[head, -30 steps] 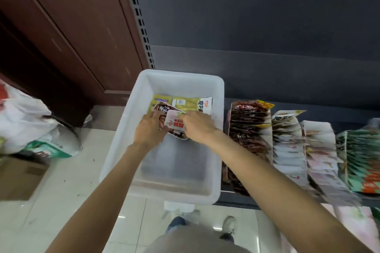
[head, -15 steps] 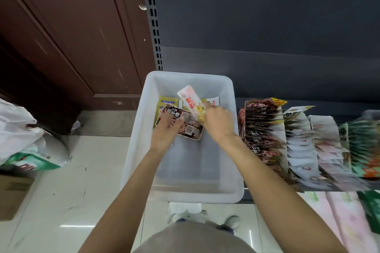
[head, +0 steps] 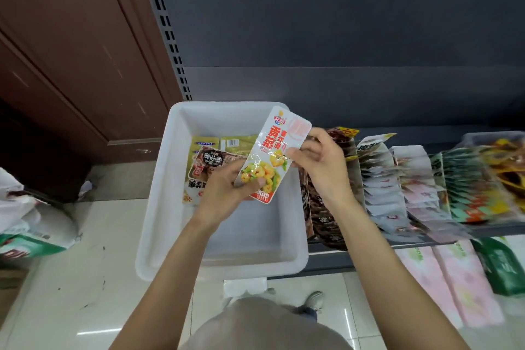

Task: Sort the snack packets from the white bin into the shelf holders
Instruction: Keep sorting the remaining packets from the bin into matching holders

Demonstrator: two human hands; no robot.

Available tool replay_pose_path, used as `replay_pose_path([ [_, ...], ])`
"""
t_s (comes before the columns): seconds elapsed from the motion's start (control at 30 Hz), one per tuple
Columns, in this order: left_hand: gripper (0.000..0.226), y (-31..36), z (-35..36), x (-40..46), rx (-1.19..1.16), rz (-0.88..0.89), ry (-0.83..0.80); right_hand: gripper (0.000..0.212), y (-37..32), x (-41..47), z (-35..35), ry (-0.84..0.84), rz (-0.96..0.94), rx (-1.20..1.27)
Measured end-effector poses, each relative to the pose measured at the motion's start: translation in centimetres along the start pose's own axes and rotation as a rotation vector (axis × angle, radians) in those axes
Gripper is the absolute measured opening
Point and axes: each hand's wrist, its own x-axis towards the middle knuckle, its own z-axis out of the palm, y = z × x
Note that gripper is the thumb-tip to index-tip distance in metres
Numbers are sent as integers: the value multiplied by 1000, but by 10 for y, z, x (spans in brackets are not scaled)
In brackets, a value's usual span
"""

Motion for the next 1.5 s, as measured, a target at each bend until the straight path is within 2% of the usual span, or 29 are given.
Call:
replay_pose_path([
  [0.1,34,6,4,0,124,19,-16,29,-4,1,-19,13,-106,-123],
  [0.2,28,23,17,1,484,179,-24,38,-15,-4,-47,56,-180,-241],
  [0.27,25,38,34,3,698,304,-49,37,-23,-13,-75,57,-181,-319],
  [0.33,28,51,58,8,806,365,-135,33,-29,-22,-109,21,-128,-329],
  [0.43,35,60,106,16,782,420,-200,16,-34,-40,-167,26,-119,-320],
  [0.53,46,63,158,23,573,515,-80,8,-37,-57,-227,273,-163,-260],
  [0.6,43,62,190,31,557,593,-34,11,-36,-61,-266,425,-178,-257],
  [0.7,37,51,232,51,689,642,-93,5,-31,-59,-313,511,-166,-334],
  [0.8,39,37,266,72,983,624,-155,10,-27,-48,-334,549,-119,-260],
  [0.9,49,29,285,88,1228,586,-178,22,-24,-32,-342,521,-58,-151],
  [0.97,47,24,291,94,1330,589,-189,23,-21,-21,-345,481,-46,-97],
  [1.1,28,13,293,96,1369,664,-193,20,-19,0,-343,381,-46,-45],
  [1.2,37,10,294,96,1386,680,-173,18,-11,15,-340,274,-42,-67],
  [1.37,47,12,291,95,1384,668,-185,16,1,45,-336,150,-81,-340],
  [1.5,47,12,290,92,1387,702,-198,24,6,64,-332,40,-119,-656],
])
